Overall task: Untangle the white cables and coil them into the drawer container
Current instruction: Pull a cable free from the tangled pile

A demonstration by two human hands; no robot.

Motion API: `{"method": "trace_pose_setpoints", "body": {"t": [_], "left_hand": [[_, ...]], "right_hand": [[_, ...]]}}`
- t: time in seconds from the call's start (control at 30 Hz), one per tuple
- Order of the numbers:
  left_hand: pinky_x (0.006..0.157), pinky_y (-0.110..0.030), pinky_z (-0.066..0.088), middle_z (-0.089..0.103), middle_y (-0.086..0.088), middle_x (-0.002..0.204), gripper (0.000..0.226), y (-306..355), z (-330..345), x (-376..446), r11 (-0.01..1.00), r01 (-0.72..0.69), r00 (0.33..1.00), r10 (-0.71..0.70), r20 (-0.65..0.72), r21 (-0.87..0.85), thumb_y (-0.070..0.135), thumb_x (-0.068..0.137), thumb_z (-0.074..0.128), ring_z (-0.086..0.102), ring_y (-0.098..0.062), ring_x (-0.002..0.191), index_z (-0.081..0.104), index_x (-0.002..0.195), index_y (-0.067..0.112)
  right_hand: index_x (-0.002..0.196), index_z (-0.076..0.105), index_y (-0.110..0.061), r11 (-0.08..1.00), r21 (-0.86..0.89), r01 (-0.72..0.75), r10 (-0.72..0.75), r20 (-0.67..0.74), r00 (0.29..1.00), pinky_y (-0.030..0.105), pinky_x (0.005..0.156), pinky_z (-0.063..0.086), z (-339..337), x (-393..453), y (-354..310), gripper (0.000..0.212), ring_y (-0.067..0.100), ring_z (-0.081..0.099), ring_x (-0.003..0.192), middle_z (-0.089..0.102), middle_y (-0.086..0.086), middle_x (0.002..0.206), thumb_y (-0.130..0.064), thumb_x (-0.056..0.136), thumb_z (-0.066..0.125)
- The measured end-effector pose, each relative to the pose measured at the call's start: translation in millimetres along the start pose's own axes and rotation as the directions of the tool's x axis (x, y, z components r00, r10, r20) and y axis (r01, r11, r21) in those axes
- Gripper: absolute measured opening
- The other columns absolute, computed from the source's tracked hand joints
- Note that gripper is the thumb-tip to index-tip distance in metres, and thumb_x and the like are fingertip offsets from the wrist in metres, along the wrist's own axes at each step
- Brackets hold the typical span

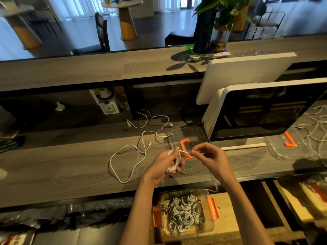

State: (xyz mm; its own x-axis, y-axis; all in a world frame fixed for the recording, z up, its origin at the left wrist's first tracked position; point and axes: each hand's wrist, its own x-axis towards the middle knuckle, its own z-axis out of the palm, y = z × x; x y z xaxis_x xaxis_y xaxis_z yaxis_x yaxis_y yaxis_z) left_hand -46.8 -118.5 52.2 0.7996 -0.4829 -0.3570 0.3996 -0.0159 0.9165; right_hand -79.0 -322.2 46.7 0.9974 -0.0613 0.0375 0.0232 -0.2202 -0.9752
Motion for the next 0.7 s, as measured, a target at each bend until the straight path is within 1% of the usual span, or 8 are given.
{"method": "trace_pose_setpoints", "body": {"t": [0.13, 0.27, 0.33, 0.4, 0.47, 0.57, 0.63, 0.7], "left_hand": [[0.057, -0.023, 0.040, 0.072, -0.013, 0.093, 0.047, -1, -11, 2, 0.978, -0.128, 0.952, 0.075, -0.297, -0.164, 0.039, 0.107, 0.041, 0.061, -0.014, 0.071, 0.069, 0.117, 0.002], [0.059, -0.022, 0.045, 0.075, -0.014, 0.109, 0.046, -1, -16, 3, 0.928, -0.245, 0.875, 0.087, -0.477, -0.280, 0.037, 0.108, 0.037, 0.068, -0.016, 0.083, 0.069, 0.116, 0.005], [0.068, -0.025, 0.051, 0.074, -0.016, 0.114, 0.048, -1, -18, 4, 0.874, -0.279, 0.861, 0.044, -0.507, -0.399, 0.036, 0.109, 0.036, 0.071, -0.022, 0.094, 0.067, 0.120, 0.001], [0.084, -0.035, 0.055, 0.073, -0.019, 0.112, 0.048, -2, -19, 5, 0.798, -0.301, 0.864, -0.003, -0.504, -0.521, 0.036, 0.108, 0.037, 0.071, -0.026, 0.103, 0.065, 0.121, -0.001], [0.093, -0.043, 0.055, 0.073, -0.017, 0.102, 0.046, -2, -21, 5, 0.731, -0.320, 0.866, -0.032, -0.499, -0.603, 0.035, 0.109, 0.037, 0.071, -0.028, 0.100, 0.065, 0.117, 0.000], [0.077, -0.037, 0.058, 0.067, -0.008, 0.081, 0.043, -4, -21, 5, 0.716, -0.319, 0.858, -0.060, -0.509, -0.621, 0.034, 0.108, 0.039, 0.068, -0.022, 0.076, 0.065, 0.113, 0.001], [0.062, -0.029, 0.054, 0.062, -0.004, 0.076, 0.041, -7, -20, 7, 0.805, -0.269, 0.842, -0.070, -0.536, -0.529, 0.036, 0.107, 0.041, 0.060, -0.015, 0.064, 0.067, 0.110, 0.004], [0.055, -0.025, 0.048, 0.059, -0.003, 0.076, 0.039, -11, -19, 9, 0.905, -0.200, 0.834, -0.045, -0.550, -0.376, 0.036, 0.107, 0.043, 0.056, -0.012, 0.060, 0.069, 0.105, 0.007]], "right_hand": [[0.099, 0.076, -0.025, 0.994, -0.111, -0.010, 0.011, 0.002, 1.000, 0.044, 0.077, 0.059, -10, -4, 10, 0.009, 0.015, 0.072, 0.087, 0.077, -0.007, 0.092, -0.026, 0.090, 0.076], [0.102, 0.077, -0.025, 0.988, -0.143, -0.051, 0.058, 0.044, 0.997, 0.034, 0.084, 0.059, -13, -7, 13, 0.015, 0.006, 0.073, 0.090, 0.077, -0.010, 0.088, -0.031, 0.090, 0.071], [0.105, 0.076, -0.024, 0.980, -0.191, -0.063, 0.080, 0.082, 0.993, 0.028, 0.084, 0.056, -12, -9, 17, 0.016, 0.004, 0.072, 0.092, 0.077, -0.011, 0.088, -0.030, 0.091, 0.070], [0.107, 0.074, -0.021, 0.977, -0.195, -0.091, 0.121, 0.148, 0.982, 0.021, 0.076, 0.052, -10, -11, 17, 0.013, 0.002, 0.071, 0.085, 0.078, -0.007, 0.088, -0.024, 0.095, 0.069], [0.105, 0.071, -0.019, 0.972, -0.199, -0.128, 0.180, 0.270, 0.946, 0.018, 0.065, 0.047, -9, -12, 14, 0.009, 0.002, 0.066, 0.073, 0.078, -0.001, 0.087, -0.021, 0.098, 0.067], [0.104, 0.071, -0.015, 0.960, -0.270, -0.069, 0.200, 0.497, 0.844, 0.019, 0.074, 0.052, -7, -14, 7, 0.009, 0.005, 0.070, 0.084, 0.076, 0.000, 0.089, -0.021, 0.098, 0.067], [0.105, 0.073, -0.014, 0.974, -0.227, -0.014, 0.146, 0.581, 0.801, 0.022, 0.083, 0.053, -6, -14, 0, 0.012, 0.008, 0.070, 0.091, 0.075, 0.000, 0.092, -0.022, 0.099, 0.067], [0.105, 0.073, -0.014, 0.990, -0.141, -0.009, 0.090, 0.580, 0.809, 0.020, 0.077, 0.050, -4, -13, -9, 0.012, 0.008, 0.066, 0.087, 0.073, 0.001, 0.093, -0.022, 0.100, 0.066]]}}
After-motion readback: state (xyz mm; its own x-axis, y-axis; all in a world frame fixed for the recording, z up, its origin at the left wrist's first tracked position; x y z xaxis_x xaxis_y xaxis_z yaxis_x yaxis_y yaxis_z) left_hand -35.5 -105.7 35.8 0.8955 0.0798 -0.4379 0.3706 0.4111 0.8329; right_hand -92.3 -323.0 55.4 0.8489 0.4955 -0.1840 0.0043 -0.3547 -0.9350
